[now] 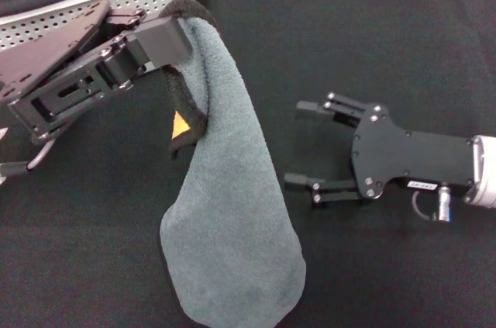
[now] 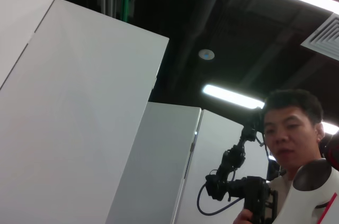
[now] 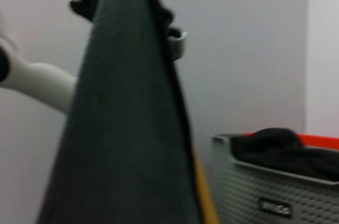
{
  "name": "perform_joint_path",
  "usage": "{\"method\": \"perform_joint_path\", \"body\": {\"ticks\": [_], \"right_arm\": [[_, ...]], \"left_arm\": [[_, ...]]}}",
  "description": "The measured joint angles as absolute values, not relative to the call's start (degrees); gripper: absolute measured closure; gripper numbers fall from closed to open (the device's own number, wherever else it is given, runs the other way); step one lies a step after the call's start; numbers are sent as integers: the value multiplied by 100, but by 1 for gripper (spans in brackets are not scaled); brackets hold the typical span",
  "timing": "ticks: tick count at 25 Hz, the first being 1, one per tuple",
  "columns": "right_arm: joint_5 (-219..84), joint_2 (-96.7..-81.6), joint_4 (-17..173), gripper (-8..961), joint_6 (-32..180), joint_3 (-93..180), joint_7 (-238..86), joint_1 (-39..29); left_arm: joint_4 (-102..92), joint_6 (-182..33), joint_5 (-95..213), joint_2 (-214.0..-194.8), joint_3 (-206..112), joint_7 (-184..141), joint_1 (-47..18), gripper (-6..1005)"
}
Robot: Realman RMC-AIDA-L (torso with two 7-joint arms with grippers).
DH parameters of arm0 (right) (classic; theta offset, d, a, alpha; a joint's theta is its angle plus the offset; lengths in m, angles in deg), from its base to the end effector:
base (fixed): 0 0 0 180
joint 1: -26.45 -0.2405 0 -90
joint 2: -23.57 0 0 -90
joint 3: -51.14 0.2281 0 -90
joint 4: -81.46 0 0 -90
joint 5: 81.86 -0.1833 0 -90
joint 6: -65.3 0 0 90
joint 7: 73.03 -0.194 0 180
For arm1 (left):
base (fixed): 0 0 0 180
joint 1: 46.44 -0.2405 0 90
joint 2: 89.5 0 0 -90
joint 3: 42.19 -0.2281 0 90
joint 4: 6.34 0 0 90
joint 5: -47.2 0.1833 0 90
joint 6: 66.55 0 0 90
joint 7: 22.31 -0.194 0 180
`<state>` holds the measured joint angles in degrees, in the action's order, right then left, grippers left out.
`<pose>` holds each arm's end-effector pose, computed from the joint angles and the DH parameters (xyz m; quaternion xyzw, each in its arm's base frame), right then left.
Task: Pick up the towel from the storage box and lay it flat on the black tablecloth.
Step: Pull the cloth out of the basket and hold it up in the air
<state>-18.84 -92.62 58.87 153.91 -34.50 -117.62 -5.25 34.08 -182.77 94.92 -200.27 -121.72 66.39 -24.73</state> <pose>0.1332 0.2776 -0.0660 -0.9220 -0.0200 0.3761 0.0899 -0.1001 0.2263 0.0677 0.8056 0.1114 0.5698 0.1179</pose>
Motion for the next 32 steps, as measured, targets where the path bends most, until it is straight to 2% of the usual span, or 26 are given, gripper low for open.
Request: {"method": "perform_joint_path", "body": {"ticks": [23,32], "right_arm": [[-3022,-9261,5646,67,13982,-4862,-10754,-664],[-3451,-9262,5540,68,14666,-5052,-10375,-533]], "left_arm": [[3418,-18274,9449,-20105,-12020,6655,-2352,982],[3398,-18274,9447,-20103,-11879,6613,-2455,981]]}}
